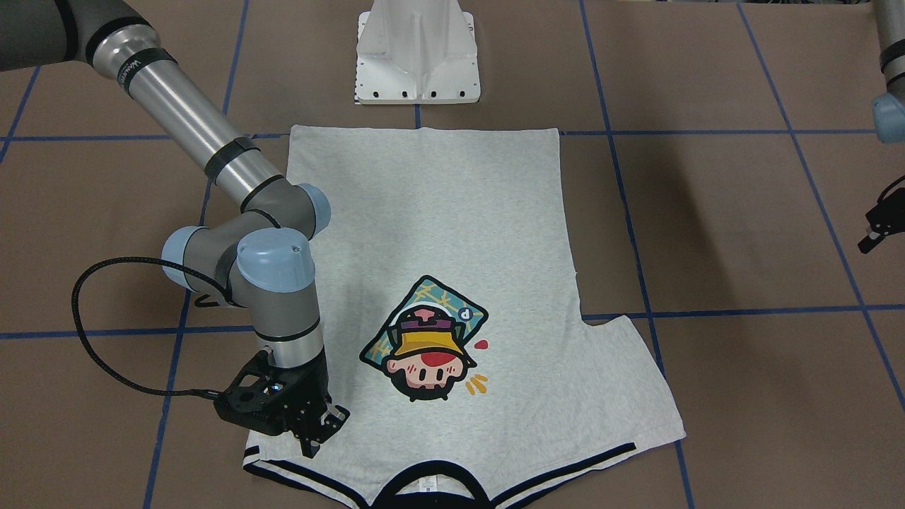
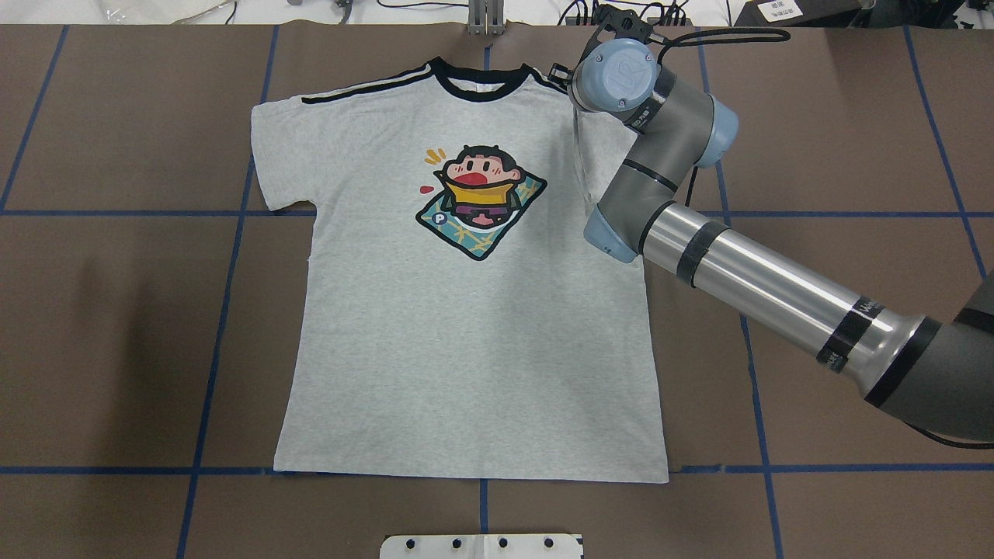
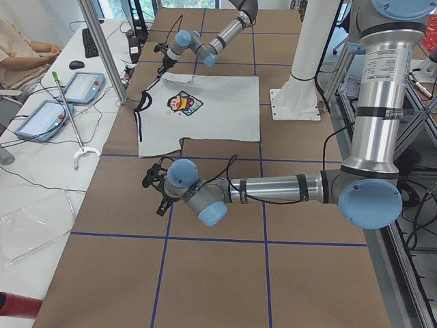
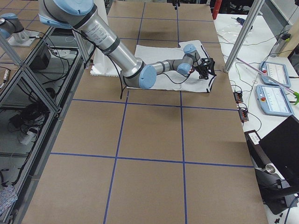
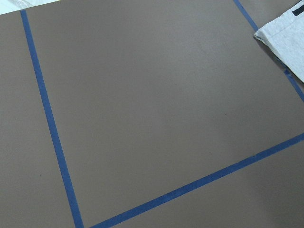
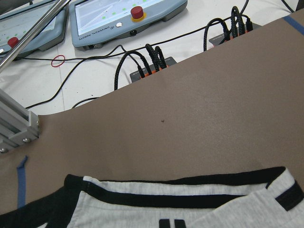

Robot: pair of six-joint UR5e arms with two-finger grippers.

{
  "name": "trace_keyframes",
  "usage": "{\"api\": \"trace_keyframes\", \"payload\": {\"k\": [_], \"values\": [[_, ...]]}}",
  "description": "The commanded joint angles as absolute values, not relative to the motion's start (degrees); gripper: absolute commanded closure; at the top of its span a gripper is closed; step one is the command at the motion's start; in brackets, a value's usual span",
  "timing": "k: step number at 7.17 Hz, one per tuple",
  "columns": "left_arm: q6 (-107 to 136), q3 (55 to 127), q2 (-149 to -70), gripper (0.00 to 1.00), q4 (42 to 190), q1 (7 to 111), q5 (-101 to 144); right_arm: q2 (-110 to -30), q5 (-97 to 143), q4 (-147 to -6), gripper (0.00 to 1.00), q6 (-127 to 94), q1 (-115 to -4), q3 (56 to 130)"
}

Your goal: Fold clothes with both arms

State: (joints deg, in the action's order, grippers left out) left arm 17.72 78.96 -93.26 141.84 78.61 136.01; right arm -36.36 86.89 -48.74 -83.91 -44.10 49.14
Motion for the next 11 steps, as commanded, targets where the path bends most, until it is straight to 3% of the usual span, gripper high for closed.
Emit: {"api": "trace_keyframes", "payload": {"k": [1, 3, 6, 7, 11], "values": [[25.1, 77.4, -95.9, 0.00, 140.3, 78.4, 138.3, -36.5, 86.0, -48.8, 0.00, -82.4, -44.0, 49.7], [34.4, 76.6, -100.4, 0.00, 141.7, 74.7, 136.8, -40.5, 89.6, -49.3, 0.00, -81.8, -44.4, 59.7], [48.2, 68.6, -113.3, 0.00, 142.0, 67.0, 131.8, -58.3, 94.2, -49.3, 0.00, -81.7, -44.7, 82.6], [50.9, 67.7, -115.1, 0.00, 142.2, 64.9, 129.7, -61.9, 95.3, -49.3, 0.00, -81.7, -44.7, 86.3], [69.2, 56.5, -122.8, 0.00, 153.3, 58.9, 116.8, -63.1, 95.4, -49.1, 0.00, -81.3, -44.6, 86.7]]}}
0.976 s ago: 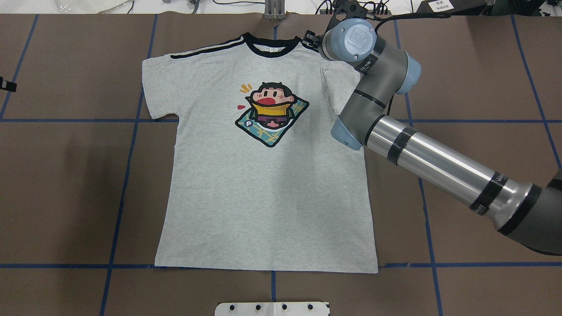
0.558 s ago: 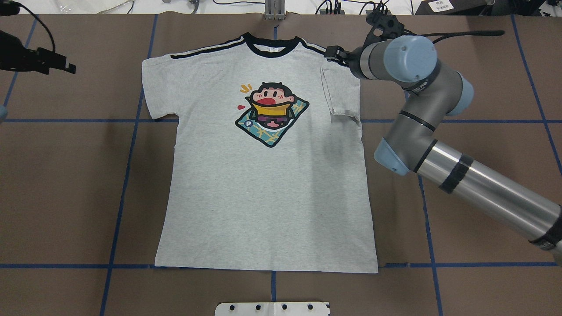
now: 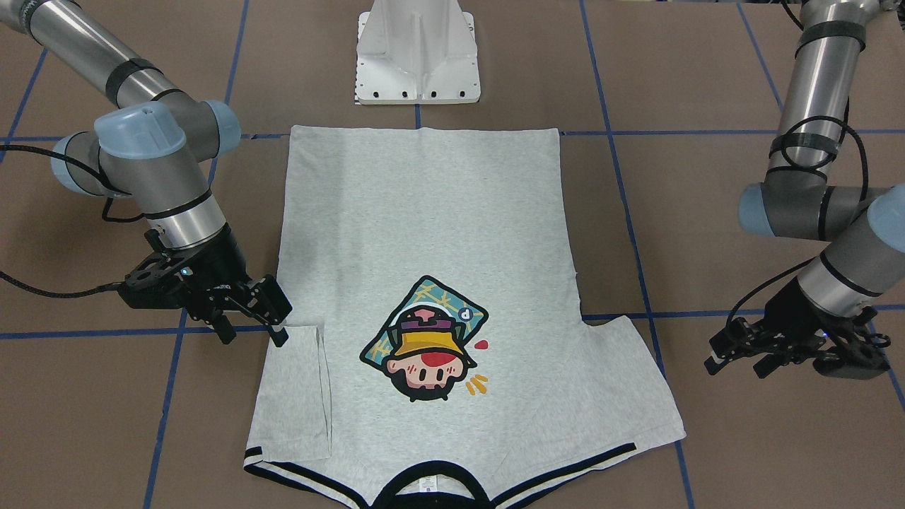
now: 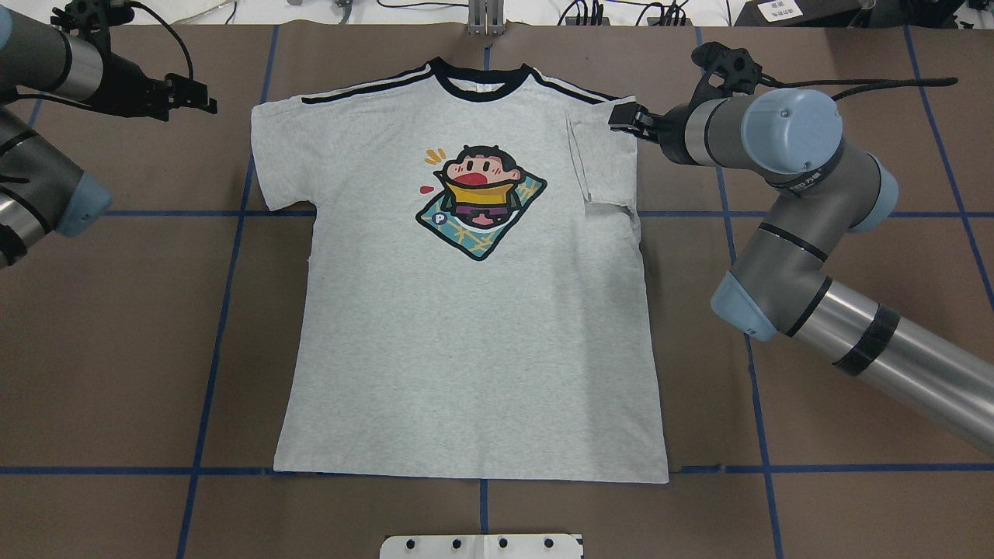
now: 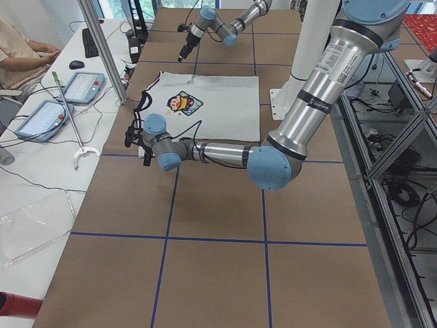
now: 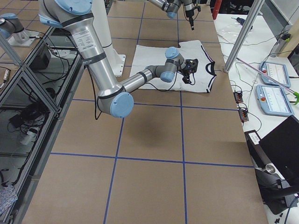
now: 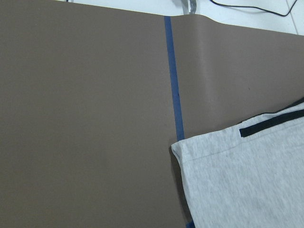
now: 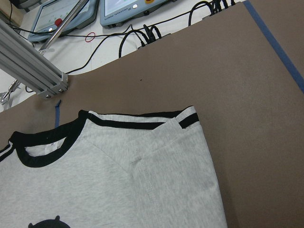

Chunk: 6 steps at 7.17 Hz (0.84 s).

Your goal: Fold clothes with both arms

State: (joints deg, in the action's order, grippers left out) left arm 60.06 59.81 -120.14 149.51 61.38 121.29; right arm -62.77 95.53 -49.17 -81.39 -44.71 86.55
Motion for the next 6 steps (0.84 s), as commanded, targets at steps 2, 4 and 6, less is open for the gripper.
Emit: {"api": "trace_keyframes", "payload": {"k": [2, 4, 6], "values": [[80.1, 50.7, -127.1, 0.00, 156.1, 55.0, 108.9, -64.9, 95.2, -48.8, 0.00, -81.4, -44.7, 88.8], [81.7, 45.2, -128.9, 0.03, 158.8, 54.9, 105.0, -66.5, 95.1, -48.7, 0.00, -81.4, -44.7, 90.0], [81.6, 42.6, -130.9, 0.13, 159.1, 54.8, 103.8, -66.5, 95.0, -48.7, 0.00, -81.4, -44.6, 89.8]]}}
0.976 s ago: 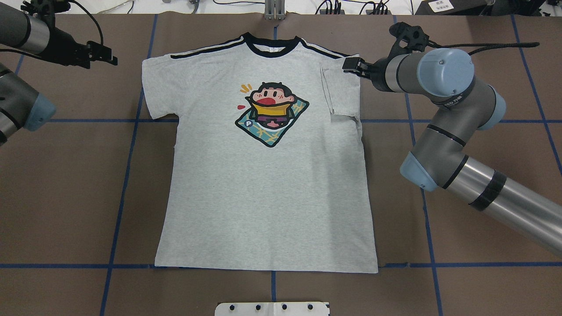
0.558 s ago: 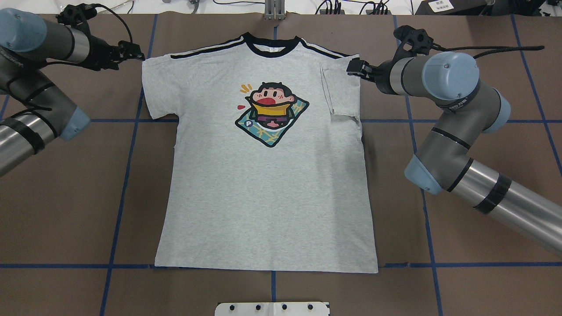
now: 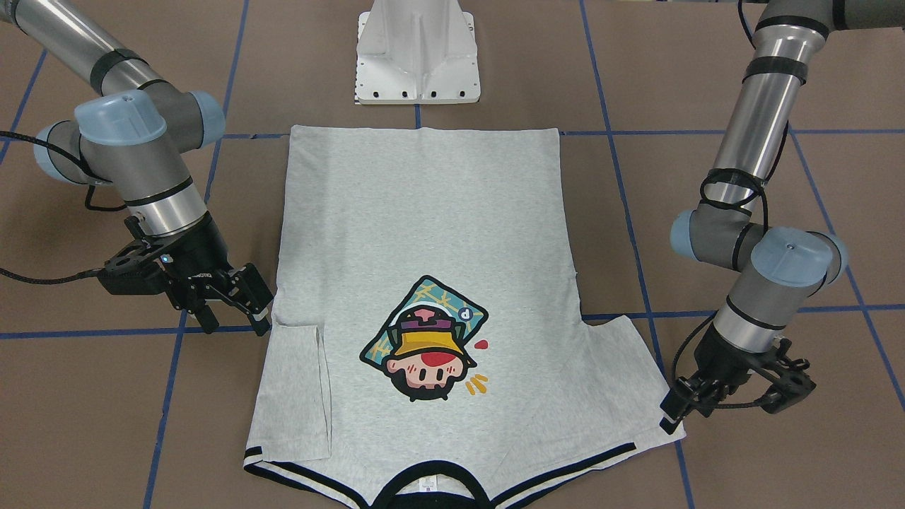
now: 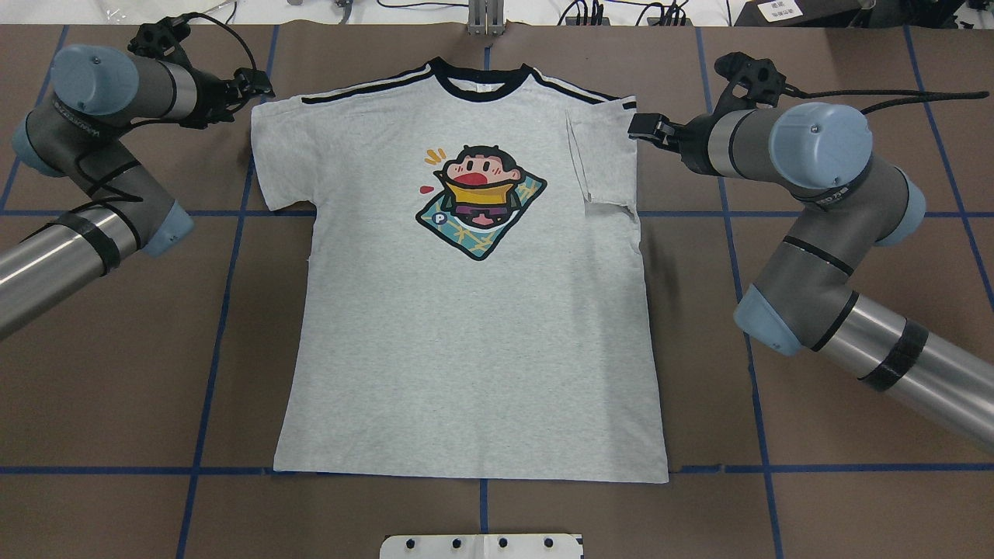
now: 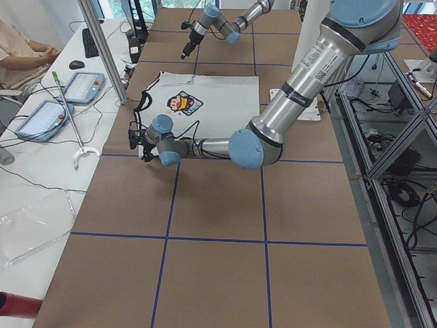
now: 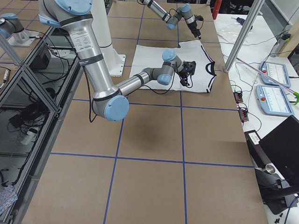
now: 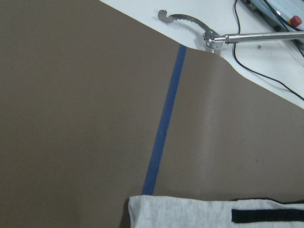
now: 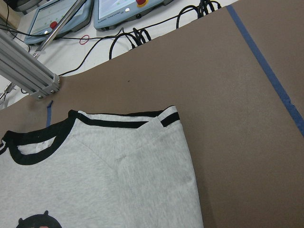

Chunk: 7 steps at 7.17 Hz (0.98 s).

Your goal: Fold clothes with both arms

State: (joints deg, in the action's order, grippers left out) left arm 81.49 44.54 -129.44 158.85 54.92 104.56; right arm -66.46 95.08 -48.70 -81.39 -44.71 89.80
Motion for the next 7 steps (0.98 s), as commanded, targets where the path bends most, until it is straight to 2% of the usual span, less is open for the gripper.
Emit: {"api": "trace_keyframes", "payload": {"k": [1, 3, 4, 5, 6, 7], "values": [[81.0, 40.2, -132.2, 0.18, 159.2, 54.3, 103.4, -66.5, 95.1, -48.7, 0.00, -81.4, -44.5, 89.6], [78.5, 39.9, -132.2, 0.23, 159.2, 53.9, 102.0, -66.4, 95.1, -48.7, 0.00, -81.4, -44.3, 89.6], [78.5, 39.9, -132.2, 0.30, 159.1, 53.9, 102.0, -66.2, 95.1, -48.7, 0.00, -81.4, -44.3, 89.6], [78.5, 40.0, -132.2, 0.61, 159.1, 53.9, 102.1, -65.9, 95.1, -48.7, 0.00, -81.4, -44.2, 89.6], [78.4, 40.1, -132.1, 1.00, 159.0, 53.9, 102.1, -65.9, 95.1, -48.8, 0.00, -81.5, -44.2, 89.7], [77.6, 40.2, -132.1, 1.00, 159.0, 54.0, 102.2, -65.9, 95.1, -48.8, 0.00, -81.5, -44.1, 89.6]]}}
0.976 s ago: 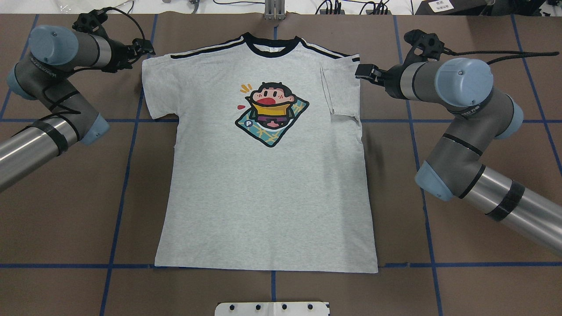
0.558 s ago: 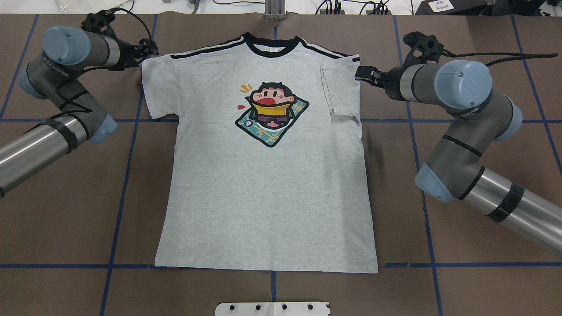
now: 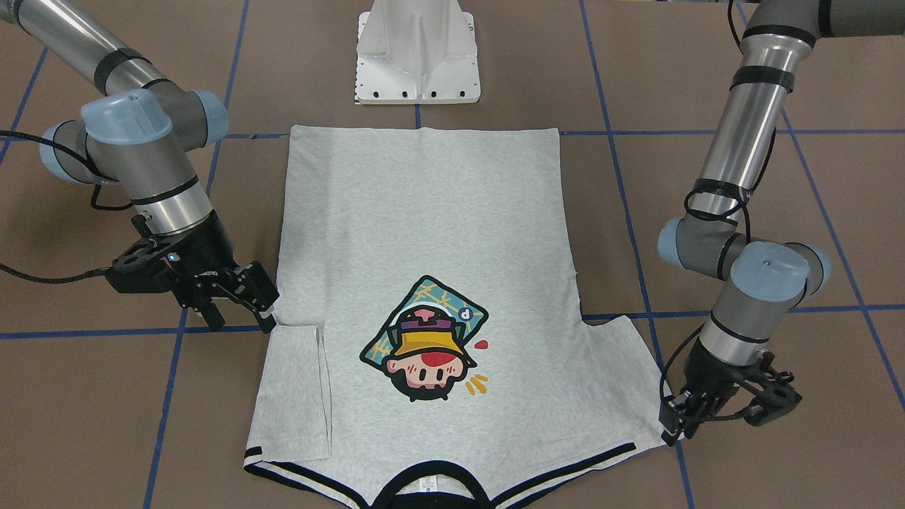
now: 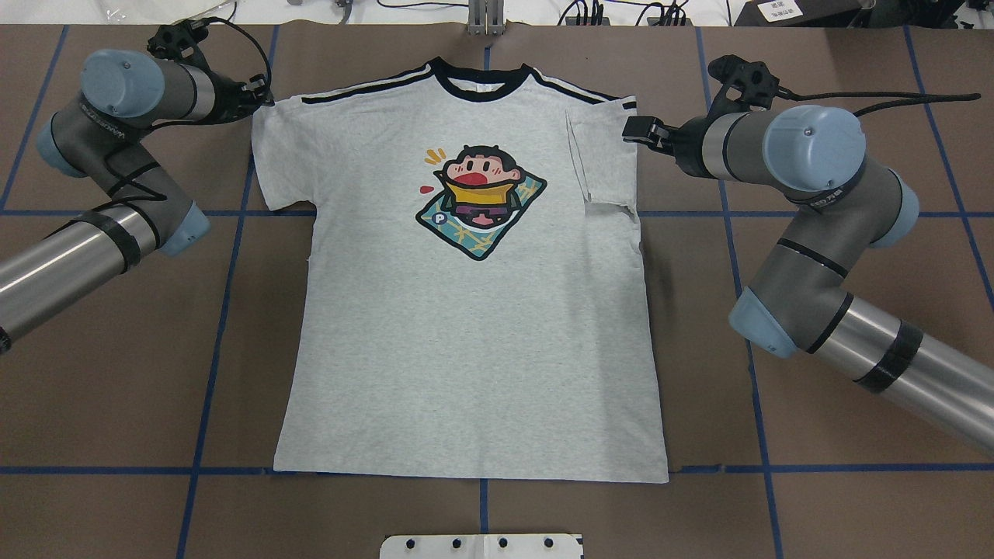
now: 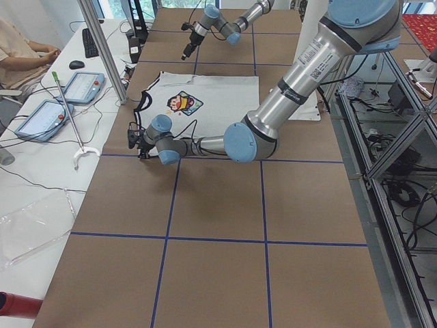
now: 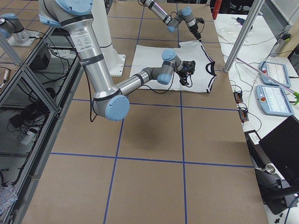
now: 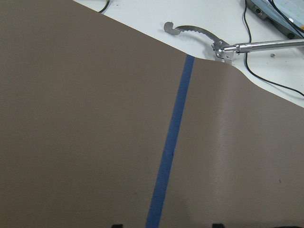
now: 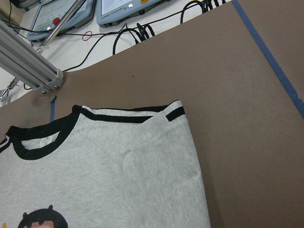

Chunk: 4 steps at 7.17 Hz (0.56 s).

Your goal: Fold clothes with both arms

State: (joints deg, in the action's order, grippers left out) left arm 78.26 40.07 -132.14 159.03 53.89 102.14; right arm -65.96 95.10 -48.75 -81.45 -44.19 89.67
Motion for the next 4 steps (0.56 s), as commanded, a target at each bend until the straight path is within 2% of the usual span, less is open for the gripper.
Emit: {"api": "trace_keyframes", "payload": {"k": [1, 4], "values": [[77.6, 41.0, -132.1, 1.00, 158.7, 54.1, 102.1, -65.9, 95.1, -48.8, 0.00, -81.5, -44.1, 89.8], [77.9, 49.6, -130.7, 1.00, 153.8, 54.3, 102.3, -65.7, 94.8, -48.8, 0.00, -81.5, -44.0, 89.9]]}}
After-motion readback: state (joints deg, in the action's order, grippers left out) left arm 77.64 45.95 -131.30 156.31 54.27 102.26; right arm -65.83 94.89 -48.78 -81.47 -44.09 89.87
